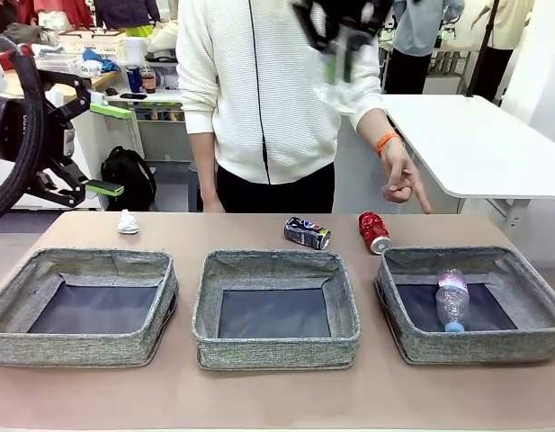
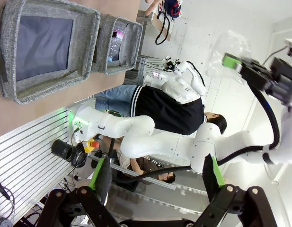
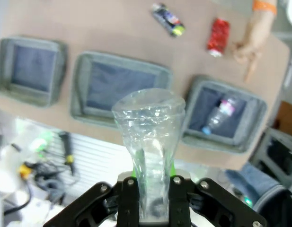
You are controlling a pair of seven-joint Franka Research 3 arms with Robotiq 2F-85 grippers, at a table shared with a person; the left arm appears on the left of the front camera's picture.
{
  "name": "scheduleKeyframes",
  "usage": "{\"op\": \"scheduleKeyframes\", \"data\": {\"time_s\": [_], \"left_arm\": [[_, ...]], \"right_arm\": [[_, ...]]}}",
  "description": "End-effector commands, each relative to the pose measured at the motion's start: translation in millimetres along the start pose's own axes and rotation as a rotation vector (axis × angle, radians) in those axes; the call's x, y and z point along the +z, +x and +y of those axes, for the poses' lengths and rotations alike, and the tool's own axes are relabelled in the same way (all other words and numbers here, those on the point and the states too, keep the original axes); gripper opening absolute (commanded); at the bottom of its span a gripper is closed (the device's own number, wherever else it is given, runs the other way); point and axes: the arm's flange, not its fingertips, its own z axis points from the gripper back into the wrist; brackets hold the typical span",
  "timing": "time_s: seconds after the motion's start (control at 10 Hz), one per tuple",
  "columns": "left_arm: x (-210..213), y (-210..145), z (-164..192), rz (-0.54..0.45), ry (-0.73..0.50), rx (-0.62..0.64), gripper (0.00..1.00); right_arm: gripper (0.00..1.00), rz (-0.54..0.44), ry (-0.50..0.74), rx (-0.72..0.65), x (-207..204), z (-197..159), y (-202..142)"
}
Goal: Sort the waste into the appropriate baskets.
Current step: Place the picked waste into the Fabric basket indicated by the person.
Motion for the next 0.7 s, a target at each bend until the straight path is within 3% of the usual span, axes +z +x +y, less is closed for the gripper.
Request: {"op": "scheduleKeyframes", "data": {"time_s": [0.0, 0.2, 0.6], "left_arm": [[-1.1, -0.7, -3.3, 0.003, -0.022, 0.011, 1.0], [-1.1, -0.7, -3.3, 0.003, -0.022, 0.011, 1.0], [-1.1, -0.7, -3.3, 0.003, -0.022, 0.011, 1.0]], "right_arm": [[0.2, 0.036, -0.038, -0.06, -80.7, -71.5, -21.3], [0.2, 0.09, -0.031, -0.04, -156.1, -98.5, -42.7], [0.2, 0.133, 0.082, -0.083, -240.2, -142.9, -90.4]]}}
